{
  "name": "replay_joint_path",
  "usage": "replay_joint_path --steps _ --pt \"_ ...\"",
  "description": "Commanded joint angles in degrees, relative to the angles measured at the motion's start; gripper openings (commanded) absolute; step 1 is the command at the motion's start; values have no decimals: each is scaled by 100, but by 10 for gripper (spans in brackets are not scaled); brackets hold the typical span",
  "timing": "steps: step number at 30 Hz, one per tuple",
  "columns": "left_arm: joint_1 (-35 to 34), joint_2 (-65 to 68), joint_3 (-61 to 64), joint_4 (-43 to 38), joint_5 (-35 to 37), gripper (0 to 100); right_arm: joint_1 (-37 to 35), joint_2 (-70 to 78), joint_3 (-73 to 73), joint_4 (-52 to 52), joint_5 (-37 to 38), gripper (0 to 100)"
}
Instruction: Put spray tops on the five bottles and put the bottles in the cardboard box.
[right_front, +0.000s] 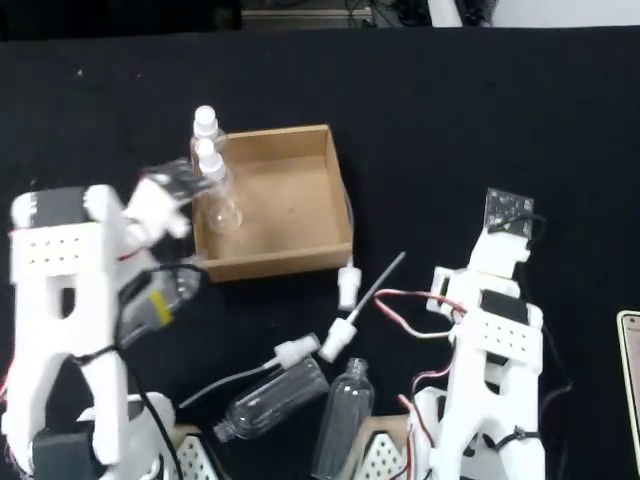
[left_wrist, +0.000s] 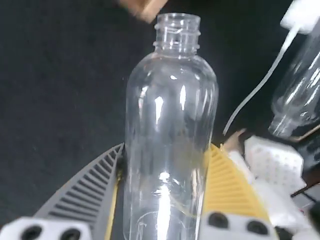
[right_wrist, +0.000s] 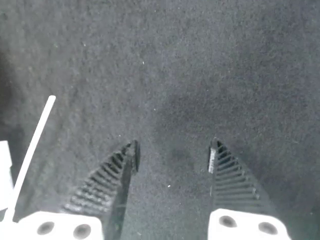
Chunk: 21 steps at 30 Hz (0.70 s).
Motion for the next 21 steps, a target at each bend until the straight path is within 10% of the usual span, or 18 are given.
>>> replay_joint_path --steps 1,13,21 --pt "-1358 -141 -48 44 -826 171 44 -224 -31 -158 44 198" --pt "-3890 448 1569 -3719 712 214 44 -224 -22 -158 44 198" --pt "-4840 1890 804 -3982 967 294 35 -224 -13 -158 44 198"
